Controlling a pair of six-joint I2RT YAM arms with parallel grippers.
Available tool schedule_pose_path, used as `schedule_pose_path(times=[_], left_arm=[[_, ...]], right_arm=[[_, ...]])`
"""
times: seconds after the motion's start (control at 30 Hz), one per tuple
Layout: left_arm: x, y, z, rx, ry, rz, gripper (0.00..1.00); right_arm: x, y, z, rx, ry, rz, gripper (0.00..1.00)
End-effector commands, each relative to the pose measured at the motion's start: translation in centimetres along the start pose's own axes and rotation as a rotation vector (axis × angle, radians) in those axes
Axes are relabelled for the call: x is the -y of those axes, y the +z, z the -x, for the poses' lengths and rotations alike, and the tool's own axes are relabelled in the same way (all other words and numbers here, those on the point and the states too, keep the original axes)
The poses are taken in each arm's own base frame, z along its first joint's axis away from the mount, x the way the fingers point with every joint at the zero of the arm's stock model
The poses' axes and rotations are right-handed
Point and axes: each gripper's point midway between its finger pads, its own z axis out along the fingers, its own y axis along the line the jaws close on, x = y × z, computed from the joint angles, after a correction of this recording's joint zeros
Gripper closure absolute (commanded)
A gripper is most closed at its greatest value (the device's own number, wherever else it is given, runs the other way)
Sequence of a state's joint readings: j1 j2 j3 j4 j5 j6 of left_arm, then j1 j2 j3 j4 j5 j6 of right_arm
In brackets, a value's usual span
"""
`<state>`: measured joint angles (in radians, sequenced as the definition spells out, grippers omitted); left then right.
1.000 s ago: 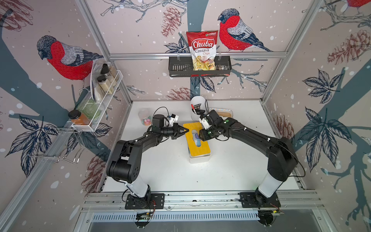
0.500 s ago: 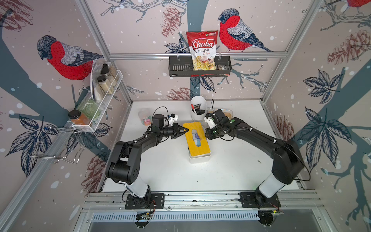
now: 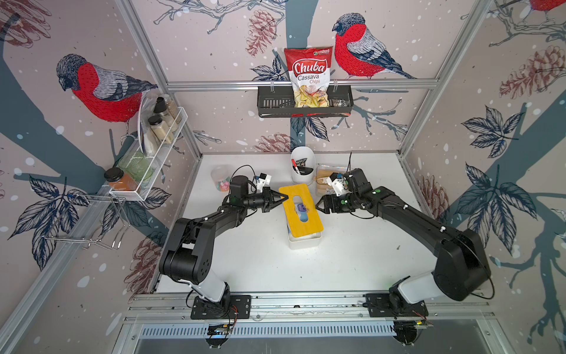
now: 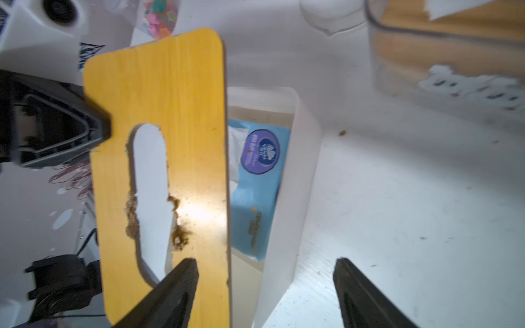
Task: Put the tissue paper into the tissue box
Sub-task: Open the lid of the tissue box.
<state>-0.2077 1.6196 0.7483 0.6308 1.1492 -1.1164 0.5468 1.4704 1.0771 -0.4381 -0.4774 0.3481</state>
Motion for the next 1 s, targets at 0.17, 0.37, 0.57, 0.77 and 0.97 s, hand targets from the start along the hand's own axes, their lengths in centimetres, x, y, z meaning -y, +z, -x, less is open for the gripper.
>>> schedule_pose_path(times=[0.17, 0.37, 0.57, 0.77, 0.97], left_arm=[[5.3, -0.8, 0.2, 0.025, 0.003, -0.276, 1.00], [4.4, -0.8, 0.7, 0.084, 0.001, -0.218, 1.00], [4.8, -1.2, 0.9, 0.128, 0.030, -0.168, 1.00], [5.0, -1.6, 1.1, 0.174, 0.023, -0.174, 1.00], [4.6, -1.7, 1.5, 0.210, 0.034, -0.142, 1.00]], right_arm=[[-5.8, -0.4, -0.3, 0.017, 0.070, 0.337, 0.19], [-6.6, -1.6, 0.5, 0.102, 0.173, 0.411, 0.22], [-8.0, -3.2, 1.8, 0.211, 0.258, 0.509, 0.36], [-9.1, -3.9, 1.3, 0.257, 0.293, 0.602, 0.51], [-9.3, -4.8, 1.1, 0.305, 0.296, 0.626, 0.72]])
